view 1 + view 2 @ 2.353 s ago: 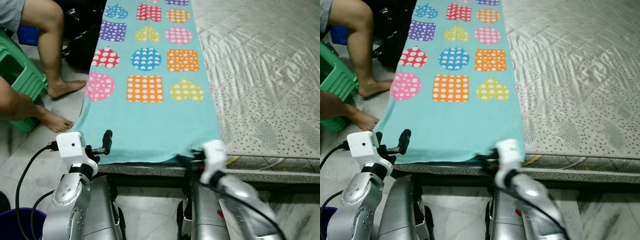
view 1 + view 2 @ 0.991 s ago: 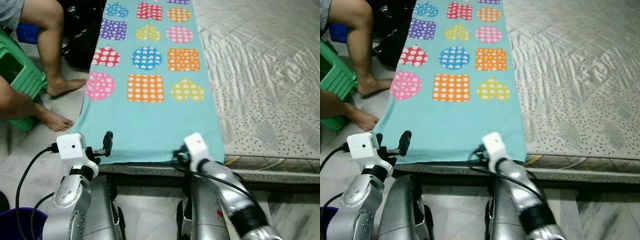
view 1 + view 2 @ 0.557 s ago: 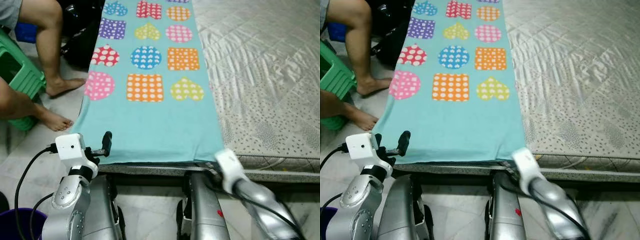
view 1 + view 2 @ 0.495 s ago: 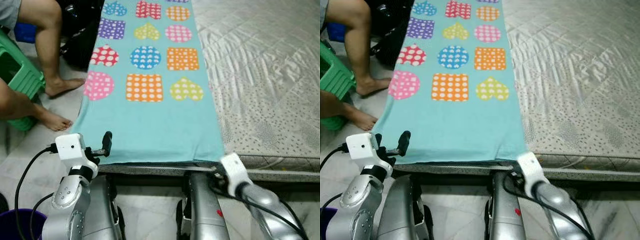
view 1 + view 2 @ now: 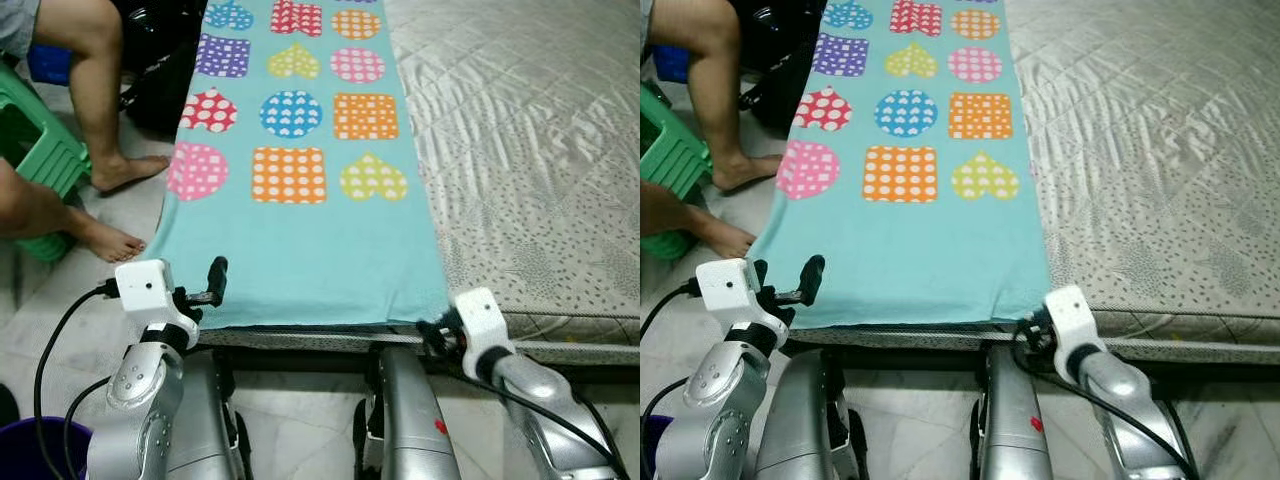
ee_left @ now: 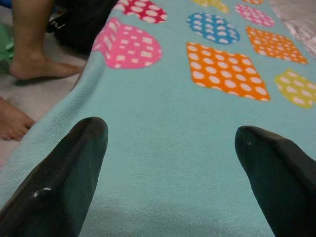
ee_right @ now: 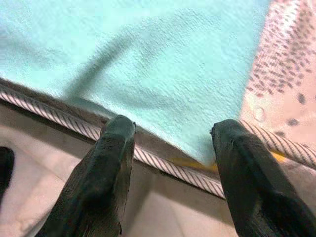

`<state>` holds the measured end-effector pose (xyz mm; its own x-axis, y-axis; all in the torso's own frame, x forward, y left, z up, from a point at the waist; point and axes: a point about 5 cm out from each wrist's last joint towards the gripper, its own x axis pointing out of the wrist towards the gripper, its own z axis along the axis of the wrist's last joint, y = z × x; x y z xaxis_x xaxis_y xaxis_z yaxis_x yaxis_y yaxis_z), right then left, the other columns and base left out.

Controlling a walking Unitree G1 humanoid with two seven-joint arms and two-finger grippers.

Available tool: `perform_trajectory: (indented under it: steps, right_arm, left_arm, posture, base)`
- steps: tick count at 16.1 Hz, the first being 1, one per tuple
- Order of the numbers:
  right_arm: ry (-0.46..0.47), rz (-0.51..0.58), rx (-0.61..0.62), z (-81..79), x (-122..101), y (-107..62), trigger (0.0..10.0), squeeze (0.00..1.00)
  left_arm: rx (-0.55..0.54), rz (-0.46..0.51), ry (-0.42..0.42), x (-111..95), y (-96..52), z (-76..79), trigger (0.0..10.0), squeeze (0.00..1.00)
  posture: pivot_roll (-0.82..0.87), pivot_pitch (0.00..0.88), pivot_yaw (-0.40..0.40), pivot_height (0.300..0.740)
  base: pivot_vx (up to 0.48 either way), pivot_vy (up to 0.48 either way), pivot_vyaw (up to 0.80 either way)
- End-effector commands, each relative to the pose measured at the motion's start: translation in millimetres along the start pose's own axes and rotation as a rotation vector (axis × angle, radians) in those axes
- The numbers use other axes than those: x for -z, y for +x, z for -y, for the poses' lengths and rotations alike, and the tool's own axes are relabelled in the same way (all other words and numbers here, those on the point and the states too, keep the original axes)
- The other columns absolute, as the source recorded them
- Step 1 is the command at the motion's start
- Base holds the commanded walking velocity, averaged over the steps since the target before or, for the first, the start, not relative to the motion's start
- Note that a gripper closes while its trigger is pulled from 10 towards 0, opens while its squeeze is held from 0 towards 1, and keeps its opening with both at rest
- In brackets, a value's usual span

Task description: Clean up the room

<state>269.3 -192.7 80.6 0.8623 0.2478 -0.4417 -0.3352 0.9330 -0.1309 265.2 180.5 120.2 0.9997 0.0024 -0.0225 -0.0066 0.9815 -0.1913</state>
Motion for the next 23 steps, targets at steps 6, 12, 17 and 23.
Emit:
perform_trajectory:
  steps: [6,12,17,23]
  right_arm:
    - [0.069,0.039,-0.033,-32.9,-13,21.8,10.0,0.00]
    - [0.053,0.044,-0.119,-55.2,-22,35.8,10.0,0.00]
    - [-0.010,-0.070,0.009,-17.5,0,35.7,10.0,0.00]
    - [-0.070,-0.197,0.117,14.4,40,12.0,10.0,0.00]
  left_arm:
    - [0.002,-0.015,0.004,6,-0.9,-0.5,10.0,0.00]
    - [-0.007,-0.012,0.008,6,-3.5,-2.4,10.0,0.00]
    - [-0.010,-0.019,0.006,7,-5.5,-2.2,10.0,0.00]
    - [-0.015,-0.023,0.011,7,-6.1,-5.6,10.0,0.00]
  posture:
    - [-0.06,0.230,-0.031,0.556]
    - [-0.04,0.238,-0.044,0.556]
    - [-0.05,0.246,-0.041,0.556]
    - [-0.05,0.246,-0.038,0.556]
  base:
    - [0.000,0.000,0.00]
    - [0.000,0.000,0.00]
    - [0.000,0.000,0.00]
    - [0.000,0.000,0.00]
